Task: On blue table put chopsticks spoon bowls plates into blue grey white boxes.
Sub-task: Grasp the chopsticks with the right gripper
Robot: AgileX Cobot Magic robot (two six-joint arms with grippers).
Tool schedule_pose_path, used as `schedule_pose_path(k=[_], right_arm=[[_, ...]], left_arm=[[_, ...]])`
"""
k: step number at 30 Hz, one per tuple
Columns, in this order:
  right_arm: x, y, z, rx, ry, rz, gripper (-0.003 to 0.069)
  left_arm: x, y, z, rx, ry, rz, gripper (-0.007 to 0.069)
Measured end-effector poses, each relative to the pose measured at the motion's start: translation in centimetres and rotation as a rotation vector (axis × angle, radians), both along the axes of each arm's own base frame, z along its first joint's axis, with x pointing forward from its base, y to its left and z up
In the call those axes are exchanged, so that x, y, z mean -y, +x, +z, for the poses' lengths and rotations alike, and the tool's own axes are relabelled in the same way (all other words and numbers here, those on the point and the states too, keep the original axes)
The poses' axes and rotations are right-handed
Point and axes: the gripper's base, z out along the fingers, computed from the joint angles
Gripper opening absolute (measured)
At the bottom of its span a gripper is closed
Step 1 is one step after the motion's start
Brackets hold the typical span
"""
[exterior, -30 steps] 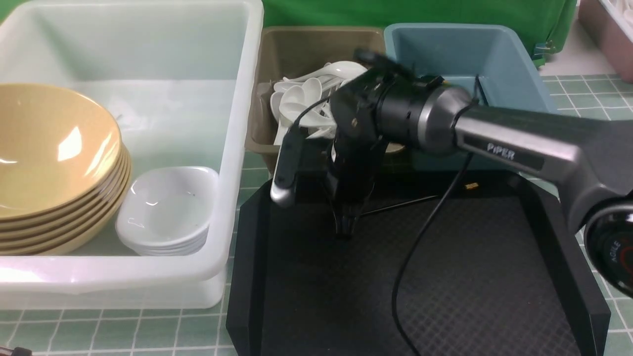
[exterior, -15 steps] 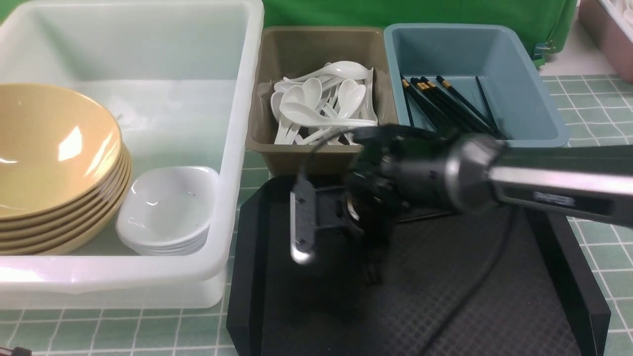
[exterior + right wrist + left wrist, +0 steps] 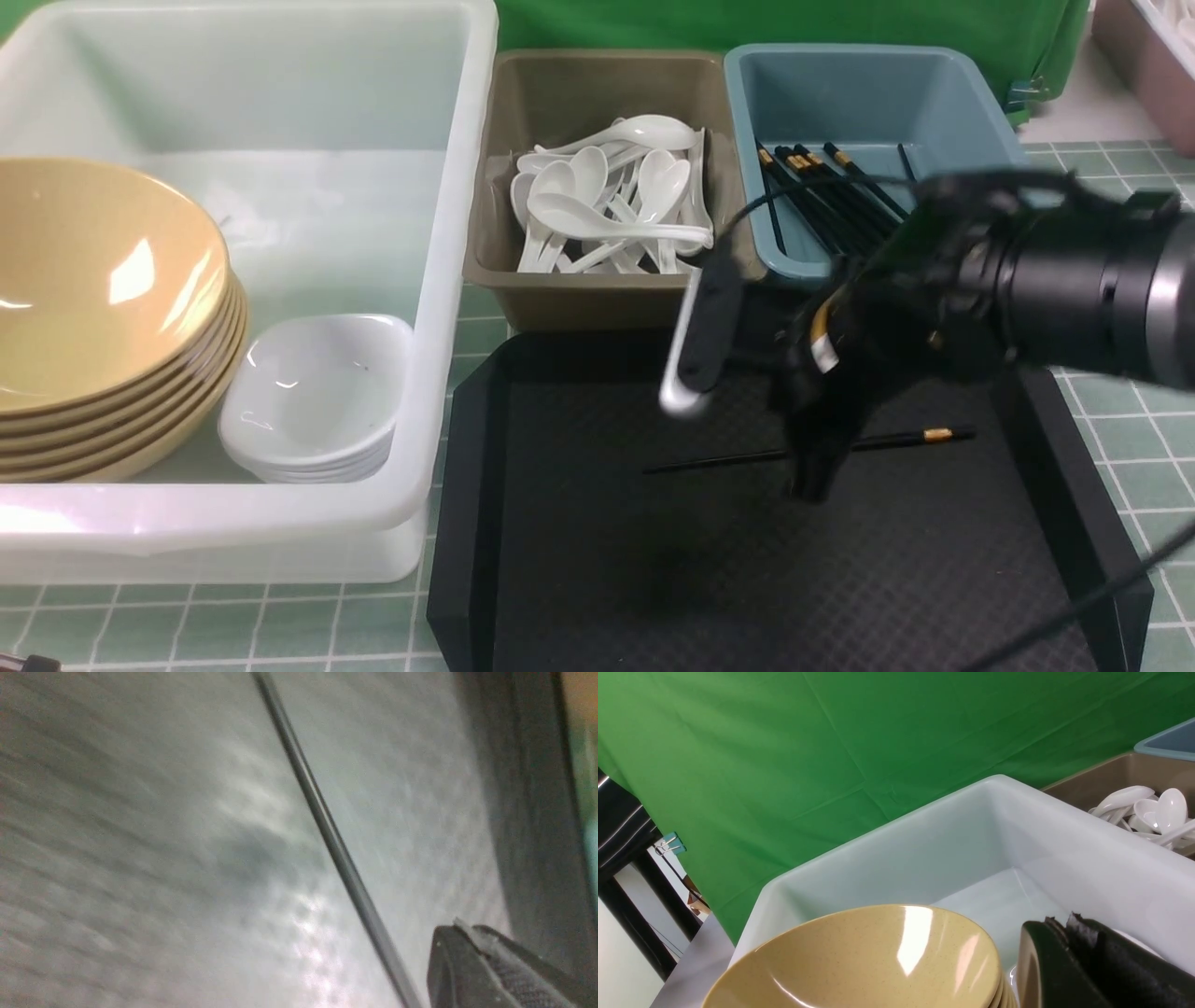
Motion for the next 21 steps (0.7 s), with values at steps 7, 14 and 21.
schedule_pose_path(k=[7,14,21], right_arm=[[2.6,1.1,-1.5,-0.150,-0.035,-0.011,0.0251],[2.2,1.7,-2.5,-0.139,-0.048,0.079,0.0419],[1.8,2.3,-4.8,-0.202,-0.062,0.060,0.0373]], left_arm=[[0.0,0.0,0.0,0.000,0.000,0.000,0.0005],[0.0,0.0,0.0,0.000,-0.003,0.000,0.0005],[0.0,0.0,0.0,-0.002,-0.018,-0.001,0.0005]])
